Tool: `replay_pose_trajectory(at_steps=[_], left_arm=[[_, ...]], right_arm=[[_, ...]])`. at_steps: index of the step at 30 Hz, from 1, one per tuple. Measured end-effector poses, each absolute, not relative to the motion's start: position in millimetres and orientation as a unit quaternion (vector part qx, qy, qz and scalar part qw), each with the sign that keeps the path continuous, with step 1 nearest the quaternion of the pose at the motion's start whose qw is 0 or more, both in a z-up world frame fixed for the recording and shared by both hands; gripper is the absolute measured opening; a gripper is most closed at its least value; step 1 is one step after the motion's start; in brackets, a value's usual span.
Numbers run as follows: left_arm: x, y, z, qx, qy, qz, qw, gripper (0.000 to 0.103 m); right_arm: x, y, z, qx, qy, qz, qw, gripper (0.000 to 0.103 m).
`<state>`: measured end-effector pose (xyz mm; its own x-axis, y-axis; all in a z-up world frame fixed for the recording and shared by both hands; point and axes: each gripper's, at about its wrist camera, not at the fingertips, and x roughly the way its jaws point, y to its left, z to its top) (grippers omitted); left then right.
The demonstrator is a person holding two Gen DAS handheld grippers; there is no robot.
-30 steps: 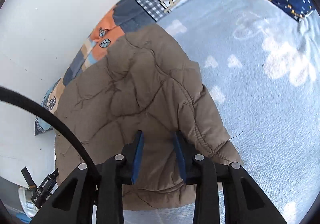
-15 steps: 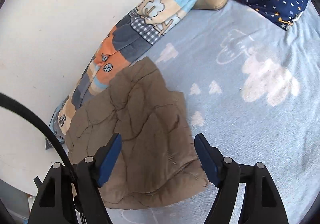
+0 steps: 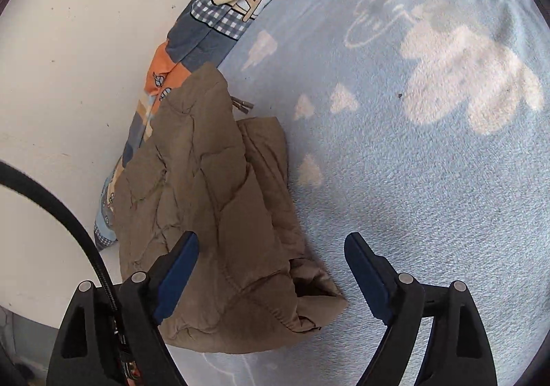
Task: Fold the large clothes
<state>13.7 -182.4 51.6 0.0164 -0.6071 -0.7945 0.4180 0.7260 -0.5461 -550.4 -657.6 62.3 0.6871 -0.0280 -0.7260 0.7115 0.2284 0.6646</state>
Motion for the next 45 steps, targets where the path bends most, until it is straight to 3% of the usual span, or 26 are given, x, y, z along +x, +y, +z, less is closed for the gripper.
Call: replay_pose_trajectory(at_steps=[10,23,36,39,41,42,45], left_arm=[[45,-201,15,-0.075,0.633,-0.406,0.655,0.078],[70,-247,-2,-0.005,0.614,-0.500,0.611,0.078],[68,-291,-1,0.030,0.594,-0.510,0.621,0.078],[66,-272,-2,0.014,0.597,-0.520,0.610,0.064],[61,-275,1,0.004,0.600,-0.528,0.600,0.049],[57,-276,2,-0.005,0.603,-0.533,0.594,0.041],[49,-283,8,0.023,0.599,-0.523,0.607,0.042]], right_arm=[[-531,-665,28,0.571,0.324,-0.207,0.725,0.103],[-475,-664,19,0.510,0.373,-0.096,0.769,0.103],[-450,-645,21,0.477,0.393,-0.111,0.779,0.103],[-448,-637,28,0.469,0.391,-0.108,0.784,0.086],[-439,-636,31,0.467,0.387,-0.100,0.789,0.074],[-438,-634,31,0.465,0.389,-0.099,0.789,0.073],[-434,-632,30,0.464,0.391,-0.106,0.788,0.077]])
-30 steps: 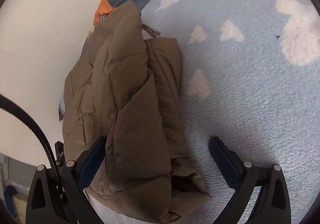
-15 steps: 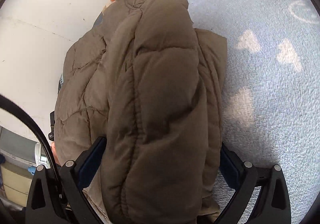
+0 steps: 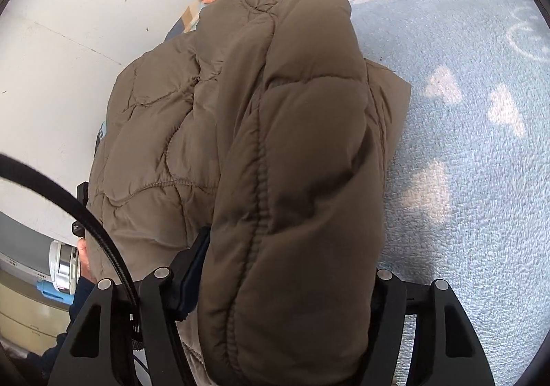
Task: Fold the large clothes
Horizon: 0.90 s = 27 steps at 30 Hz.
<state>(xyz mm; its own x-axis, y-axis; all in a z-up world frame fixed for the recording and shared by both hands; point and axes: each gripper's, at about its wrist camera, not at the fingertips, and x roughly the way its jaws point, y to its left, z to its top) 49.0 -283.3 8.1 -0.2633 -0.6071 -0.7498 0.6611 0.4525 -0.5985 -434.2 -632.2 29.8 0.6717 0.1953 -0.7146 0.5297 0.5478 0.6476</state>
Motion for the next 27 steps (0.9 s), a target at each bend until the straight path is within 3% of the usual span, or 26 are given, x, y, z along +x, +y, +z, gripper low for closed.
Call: replay_pose_trajectory(at_steps=[3,5,11,17,23,27], left_arm=[[51,-285,9,0.020,0.609,-0.511,0.606,0.042],[52,-286,6,0.014,0.618,-0.502,0.604,0.044],[52,-296,7,0.014,0.634,-0.488,0.600,0.044],[64,-307,-4,0.006,0.662,-0.477,0.579,0.049],[86,-329,-20,0.003,0.698,-0.474,0.537,0.063],[76,-330,-12,0.027,0.670,-0.476,0.568,0.060]], right_arm=[[-428,-631,22,0.487,0.382,-0.107,0.778,0.089],[-425,-631,19,0.487,0.377,-0.112,0.780,0.092],[-411,-619,28,0.451,0.394,-0.119,0.792,0.082],[-407,-620,24,0.464,0.395,-0.119,0.784,0.087],[-407,-628,20,0.465,0.389,-0.114,0.787,0.090],[-404,-627,19,0.453,0.394,-0.115,0.791,0.089]])
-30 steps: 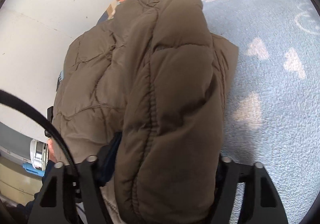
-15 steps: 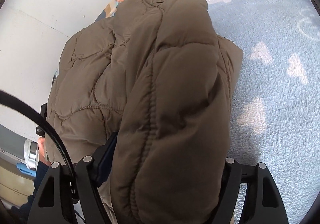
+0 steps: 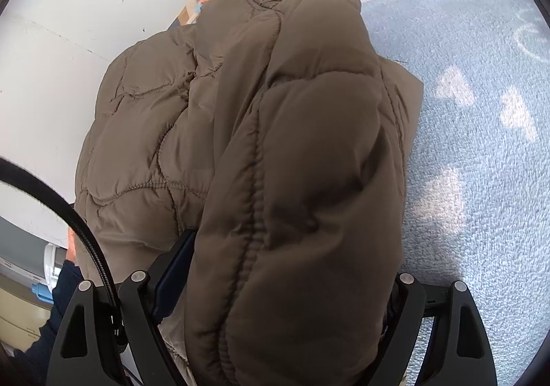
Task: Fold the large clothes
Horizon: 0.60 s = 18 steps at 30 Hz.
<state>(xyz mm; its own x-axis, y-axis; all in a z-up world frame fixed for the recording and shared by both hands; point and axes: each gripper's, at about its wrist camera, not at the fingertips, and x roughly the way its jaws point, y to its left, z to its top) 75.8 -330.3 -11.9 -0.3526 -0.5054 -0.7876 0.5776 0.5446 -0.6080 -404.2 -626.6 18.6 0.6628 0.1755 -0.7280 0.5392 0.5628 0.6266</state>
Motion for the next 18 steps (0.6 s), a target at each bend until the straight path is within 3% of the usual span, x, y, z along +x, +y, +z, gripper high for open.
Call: replay_pose_trajectory(at_steps=[2,3,7,13,18], left_arm=[[73,-321,-9,0.005,0.656,-0.483,0.580,0.049],[72,-316,-7,-0.008,0.647,-0.490,0.584,0.041],[57,-303,9,-0.007,0.607,-0.499,0.618,0.032],[28,-293,47,0.006,0.575,-0.497,0.650,0.030],[25,-275,65,0.011,0.566,-0.504,0.652,0.030]], right_arm=[[-402,-622,23,0.442,0.398,-0.114,0.796,0.081],[-400,-617,27,0.440,0.394,-0.109,0.800,0.071],[-396,-609,45,0.404,0.393,-0.110,0.819,0.045],[-391,-594,80,0.346,0.395,-0.128,0.841,0.035],[-393,-584,106,0.320,0.389,-0.129,0.854,0.034]])
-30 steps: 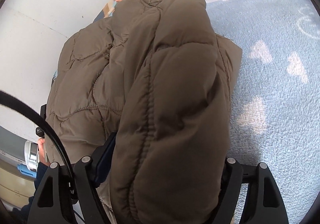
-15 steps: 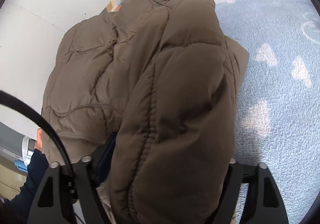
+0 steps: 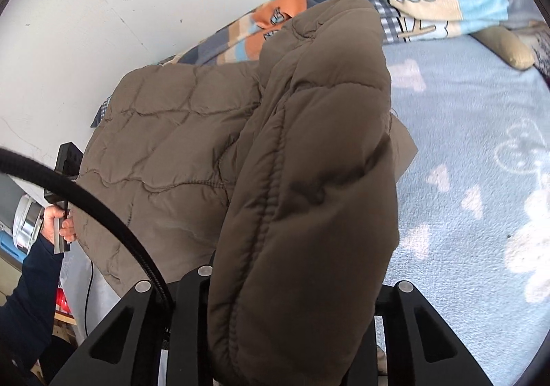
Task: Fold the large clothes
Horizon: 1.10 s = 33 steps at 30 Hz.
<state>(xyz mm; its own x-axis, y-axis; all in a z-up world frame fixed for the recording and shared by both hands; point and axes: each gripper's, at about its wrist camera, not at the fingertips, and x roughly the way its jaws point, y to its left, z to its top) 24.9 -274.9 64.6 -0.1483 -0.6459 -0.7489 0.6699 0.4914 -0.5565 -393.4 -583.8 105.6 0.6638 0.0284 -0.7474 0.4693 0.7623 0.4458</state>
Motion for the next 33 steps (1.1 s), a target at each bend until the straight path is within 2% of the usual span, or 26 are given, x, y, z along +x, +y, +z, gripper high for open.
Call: replay_pose_trajectory(at_steps=[12,22,28,31,33], left_arm=[[-30,-245,140,0.012,0.548,-0.512,0.661,0.030],[-92,-158,174,-0.025,0.532,-0.519,0.668,0.030],[-129,-117,150,-0.047,0.551,-0.508,0.660,0.030],[-130,-112,110,-0.062,0.575,-0.489,0.653,0.029],[-128,-119,85,-0.038,0.593,-0.456,0.662,0.030]], right_arm=[[-418,-545,177,0.243,0.380,-0.114,0.885,0.033],[-488,-477,226,0.218,0.337,-0.110,0.909,0.033],[-522,-450,215,0.226,0.346,-0.112,0.904,0.033],[-523,-444,194,0.229,0.371,-0.118,0.892,0.033],[-515,-444,176,0.231,0.395,-0.128,0.880,0.033]])
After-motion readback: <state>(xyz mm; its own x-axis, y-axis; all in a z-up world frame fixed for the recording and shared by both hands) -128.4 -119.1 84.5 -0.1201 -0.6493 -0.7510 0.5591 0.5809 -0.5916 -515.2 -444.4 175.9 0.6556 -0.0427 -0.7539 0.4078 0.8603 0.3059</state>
